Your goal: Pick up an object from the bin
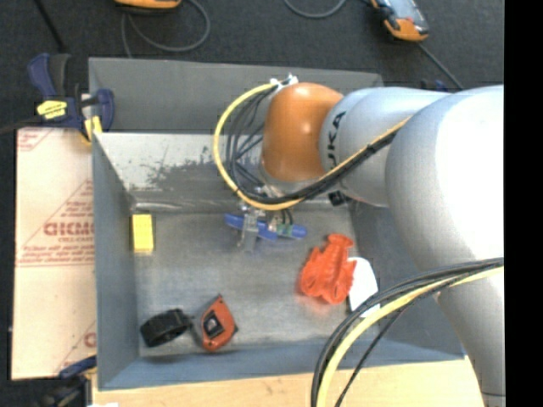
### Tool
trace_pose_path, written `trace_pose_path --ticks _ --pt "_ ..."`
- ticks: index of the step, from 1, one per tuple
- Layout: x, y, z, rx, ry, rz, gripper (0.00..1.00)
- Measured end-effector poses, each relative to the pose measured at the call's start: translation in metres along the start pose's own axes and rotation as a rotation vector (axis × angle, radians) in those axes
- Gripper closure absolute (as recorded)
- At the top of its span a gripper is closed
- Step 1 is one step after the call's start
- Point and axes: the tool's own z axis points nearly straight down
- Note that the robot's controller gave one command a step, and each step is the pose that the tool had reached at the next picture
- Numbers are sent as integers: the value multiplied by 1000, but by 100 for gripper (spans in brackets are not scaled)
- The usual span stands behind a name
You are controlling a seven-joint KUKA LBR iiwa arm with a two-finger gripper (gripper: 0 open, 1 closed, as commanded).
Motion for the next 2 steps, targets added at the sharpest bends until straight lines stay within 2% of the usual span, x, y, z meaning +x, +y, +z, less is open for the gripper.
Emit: trace_pose_path --ticks 2 --pt "0 0 0 0 0 0 100"
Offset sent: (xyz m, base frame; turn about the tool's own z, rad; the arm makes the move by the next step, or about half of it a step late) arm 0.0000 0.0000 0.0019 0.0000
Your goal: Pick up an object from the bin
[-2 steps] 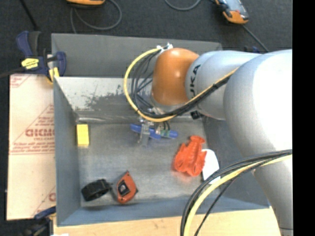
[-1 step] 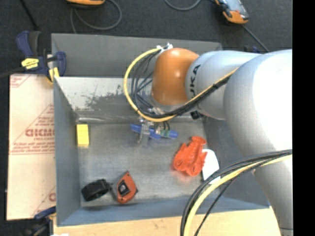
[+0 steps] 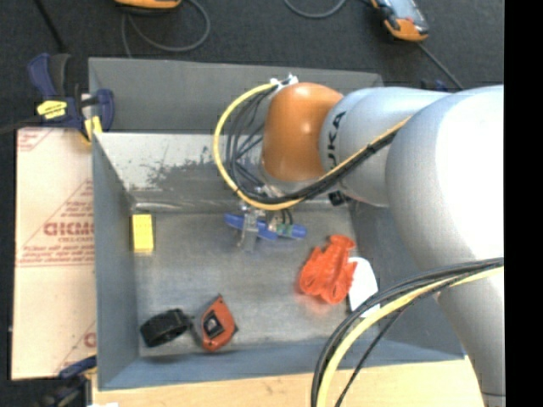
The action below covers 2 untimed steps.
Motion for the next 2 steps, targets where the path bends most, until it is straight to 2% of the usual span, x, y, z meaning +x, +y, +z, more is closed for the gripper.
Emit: trace_pose_path --ticks 2 --pt "2 -1 -21 1 7 1 100"
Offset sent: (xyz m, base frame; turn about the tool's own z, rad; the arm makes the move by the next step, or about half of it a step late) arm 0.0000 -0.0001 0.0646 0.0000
